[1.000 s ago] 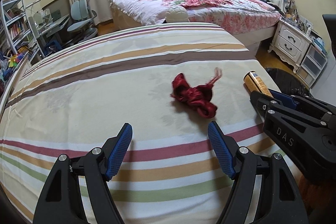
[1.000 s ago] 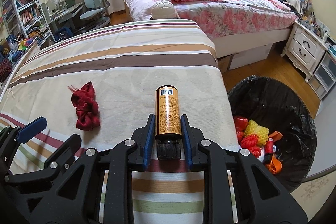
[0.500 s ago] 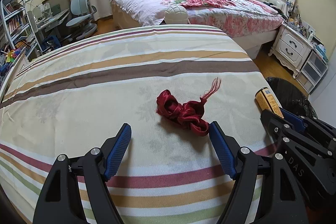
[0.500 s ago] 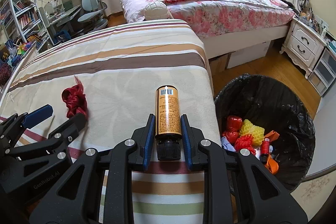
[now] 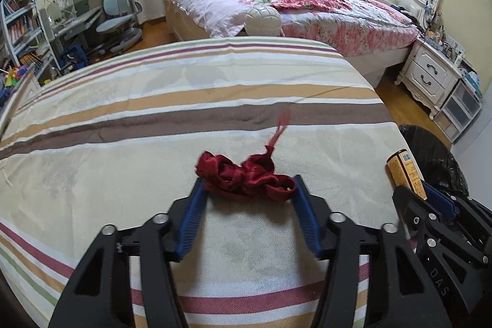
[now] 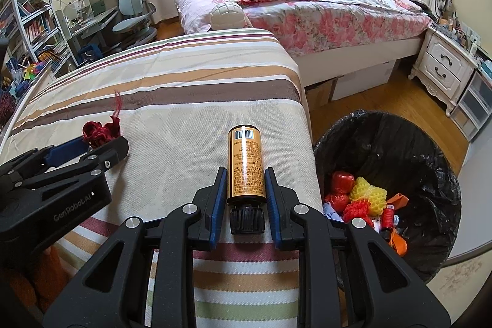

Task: Collect trash
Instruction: 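Grasp the red ribbon with the left tool while the right holds the bottle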

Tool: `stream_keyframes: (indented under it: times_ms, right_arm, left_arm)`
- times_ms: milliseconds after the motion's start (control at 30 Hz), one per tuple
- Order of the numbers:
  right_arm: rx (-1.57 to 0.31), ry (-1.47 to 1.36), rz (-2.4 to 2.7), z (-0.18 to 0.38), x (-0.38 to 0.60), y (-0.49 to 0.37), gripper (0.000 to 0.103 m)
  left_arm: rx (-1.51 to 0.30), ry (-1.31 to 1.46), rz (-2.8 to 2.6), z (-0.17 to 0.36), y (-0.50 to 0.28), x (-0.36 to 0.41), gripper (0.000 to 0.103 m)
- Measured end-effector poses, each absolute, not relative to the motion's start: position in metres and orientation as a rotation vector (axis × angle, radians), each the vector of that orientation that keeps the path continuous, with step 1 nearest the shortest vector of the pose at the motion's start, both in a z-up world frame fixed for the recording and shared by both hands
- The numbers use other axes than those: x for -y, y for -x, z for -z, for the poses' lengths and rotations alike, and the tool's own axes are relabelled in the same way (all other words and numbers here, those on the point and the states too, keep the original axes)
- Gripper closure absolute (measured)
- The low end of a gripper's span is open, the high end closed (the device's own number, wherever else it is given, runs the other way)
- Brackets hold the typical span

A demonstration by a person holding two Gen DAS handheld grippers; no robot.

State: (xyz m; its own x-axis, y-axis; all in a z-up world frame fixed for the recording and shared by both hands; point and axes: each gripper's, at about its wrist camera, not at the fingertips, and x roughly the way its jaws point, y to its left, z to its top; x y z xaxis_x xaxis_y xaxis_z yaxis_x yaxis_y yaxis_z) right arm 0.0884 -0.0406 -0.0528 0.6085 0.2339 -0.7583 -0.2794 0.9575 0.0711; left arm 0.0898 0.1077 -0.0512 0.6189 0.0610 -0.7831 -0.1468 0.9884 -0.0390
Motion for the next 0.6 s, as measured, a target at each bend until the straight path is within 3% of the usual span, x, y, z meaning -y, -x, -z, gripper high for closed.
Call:
stream_keyframes:
  times_ms: [300,600]
  right_arm:
    - [-0.867,0.055,-0.297,0.053,0.04,-0.088,0.079]
    - [-0.831,0.033,-0.29,0.041,0.042,-0.078,0.079]
  left_arm:
    - [-0.883,0.085,-0.104,0.049,-0.083,-0.108,0.063]
    - [-0.848,0.066,-0.089,0.038,-0.065,-0.101,0.064]
